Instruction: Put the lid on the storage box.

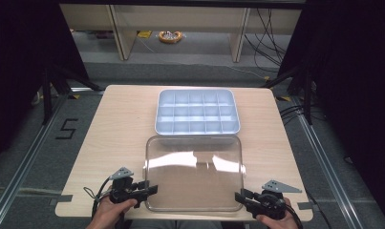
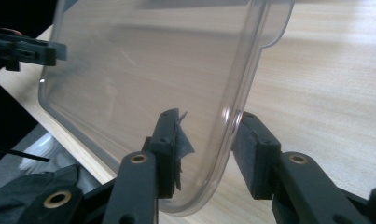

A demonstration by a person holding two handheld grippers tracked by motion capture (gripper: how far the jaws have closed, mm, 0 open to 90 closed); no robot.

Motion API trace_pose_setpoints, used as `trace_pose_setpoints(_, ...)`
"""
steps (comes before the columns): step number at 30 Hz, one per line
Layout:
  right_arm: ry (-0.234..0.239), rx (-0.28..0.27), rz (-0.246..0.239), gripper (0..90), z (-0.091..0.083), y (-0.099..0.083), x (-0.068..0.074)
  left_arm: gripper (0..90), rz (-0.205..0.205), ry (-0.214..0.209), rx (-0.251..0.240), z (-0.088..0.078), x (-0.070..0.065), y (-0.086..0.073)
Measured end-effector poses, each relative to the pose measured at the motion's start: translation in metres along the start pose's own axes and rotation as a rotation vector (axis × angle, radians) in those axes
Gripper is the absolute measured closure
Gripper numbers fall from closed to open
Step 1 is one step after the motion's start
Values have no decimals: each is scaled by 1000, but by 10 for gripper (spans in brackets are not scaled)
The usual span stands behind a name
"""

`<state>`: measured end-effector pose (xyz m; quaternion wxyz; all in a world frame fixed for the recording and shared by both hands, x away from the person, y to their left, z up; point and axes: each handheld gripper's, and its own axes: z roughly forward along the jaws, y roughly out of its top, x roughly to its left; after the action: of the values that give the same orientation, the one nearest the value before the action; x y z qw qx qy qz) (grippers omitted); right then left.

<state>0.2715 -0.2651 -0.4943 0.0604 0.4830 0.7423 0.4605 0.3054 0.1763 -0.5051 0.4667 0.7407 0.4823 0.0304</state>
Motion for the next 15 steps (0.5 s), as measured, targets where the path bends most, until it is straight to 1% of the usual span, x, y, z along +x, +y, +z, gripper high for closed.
trace_pose_setpoints(1,-1,-3,25,644,-1,0,4,525,18,12,-11,-2,-3,2)
trace_pose_setpoints(2,-21,-1,-12,655,-2,1,2,535,31,21,-16,-3,-4,2)
trace_pose_setpoints(3,-31,-3,-7,661,-2,1,3,542,45,28,-21,-4,-6,3)
trace_pose_setpoints(4,-49,-9,-19,665,-2,2,2,553,62,34,-23,-5,-8,4)
trace_pose_setpoints(5,-57,-15,-9,665,0,2,3,557,68,40,-25,-5,-10,4)
trace_pose_setpoints(6,-57,-4,23,665,0,1,5,558,74,42,-35,-4,-11,4)
trace_pose_setpoints(7,-78,-6,-11,665,-1,1,3,563,63,37,-35,-5,-11,4)
trace_pose_setpoints(8,-72,-12,2,665,0,1,2,570,56,36,-30,-5,-10,4)
trace_pose_setpoints(9,-78,-13,-1,666,1,1,2,575,53,35,-34,-6,-10,4)
trace_pose_setpoints(10,-80,-14,11,666,-1,2,3,575,48,39,-42,-6,-11,4)
trace_pose_setpoints(11,-79,-20,15,666,-1,3,3,574,50,39,-46,-8,-11,5)
trace_pose_setpoints(12,-68,-34,24,666,-1,4,4,575,45,38,-60,-9,-12,6)
trace_pose_setpoints(13,-66,-42,27,666,-1,5,5,576,49,35,-60,-11,-11,8)
trace_pose_setpoints(14,-77,-40,16,666,-2,7,6,582,41,30,-71,-12,-12,9)
trace_pose_setpoints(15,-71,-50,52,666,-2,8,8,588,52,28,-80,-13,-12,11)
